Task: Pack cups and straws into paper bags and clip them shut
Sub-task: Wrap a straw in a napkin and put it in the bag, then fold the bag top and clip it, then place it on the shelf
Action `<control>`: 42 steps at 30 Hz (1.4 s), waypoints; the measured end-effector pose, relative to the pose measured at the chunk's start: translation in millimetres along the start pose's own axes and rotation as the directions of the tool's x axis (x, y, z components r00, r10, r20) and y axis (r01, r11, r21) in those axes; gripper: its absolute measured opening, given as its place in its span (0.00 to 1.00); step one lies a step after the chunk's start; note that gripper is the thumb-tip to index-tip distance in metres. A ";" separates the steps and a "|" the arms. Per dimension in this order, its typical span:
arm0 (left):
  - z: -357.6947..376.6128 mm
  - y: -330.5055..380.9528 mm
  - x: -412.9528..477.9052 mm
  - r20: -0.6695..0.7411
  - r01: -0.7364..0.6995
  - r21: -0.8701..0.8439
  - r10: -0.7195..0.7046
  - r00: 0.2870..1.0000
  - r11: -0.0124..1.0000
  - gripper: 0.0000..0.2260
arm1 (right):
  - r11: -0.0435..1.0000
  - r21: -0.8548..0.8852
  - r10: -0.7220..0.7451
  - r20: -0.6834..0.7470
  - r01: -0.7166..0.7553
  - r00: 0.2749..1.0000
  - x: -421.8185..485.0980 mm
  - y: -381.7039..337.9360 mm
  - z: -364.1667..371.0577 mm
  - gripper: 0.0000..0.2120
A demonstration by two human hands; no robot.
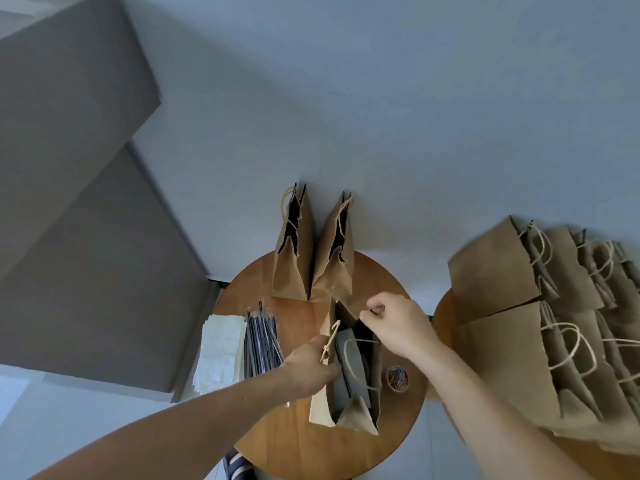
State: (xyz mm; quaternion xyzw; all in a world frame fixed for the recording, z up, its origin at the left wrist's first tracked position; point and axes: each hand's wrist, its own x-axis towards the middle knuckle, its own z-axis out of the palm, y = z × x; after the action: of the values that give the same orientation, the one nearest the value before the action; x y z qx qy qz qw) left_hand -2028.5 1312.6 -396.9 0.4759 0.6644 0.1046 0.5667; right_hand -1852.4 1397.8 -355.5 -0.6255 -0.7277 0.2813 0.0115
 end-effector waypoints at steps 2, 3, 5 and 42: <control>4.1 3.4 1.0 0.007 -0.024 0.036 0.024 1.000 0.999 0.20 | 0.996 0.044 0.075 -0.072 -0.072 0.995 -5.5 16.7 -1.0 0.17; 6.4 4.3 1.5 0.023 -0.025 0.046 0.024 0.999 0.999 0.23 | 0.991 0.047 0.125 -0.057 -0.122 0.991 -8.5 24.8 3.0 0.18; 11.7 5.6 1.1 0.079 -0.019 0.023 0.017 0.997 1.000 0.29 | 0.968 0.121 0.210 0.073 -0.218 0.975 -12.5 39.4 17.2 0.16; -7.0 53.2 53.1 -0.237 -0.039 0.588 0.218 0.947 0.808 0.04 | 0.914 -0.177 -0.387 -0.111 0.365 0.915 33.6 70.5 21.0 0.07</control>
State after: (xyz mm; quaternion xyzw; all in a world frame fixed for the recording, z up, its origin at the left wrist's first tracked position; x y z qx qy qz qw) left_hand -2002.1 1383.2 -393.2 0.6482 0.7070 0.0068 0.2826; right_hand -1803.8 1424.5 -414.3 -0.4911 -0.8511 0.1718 0.0699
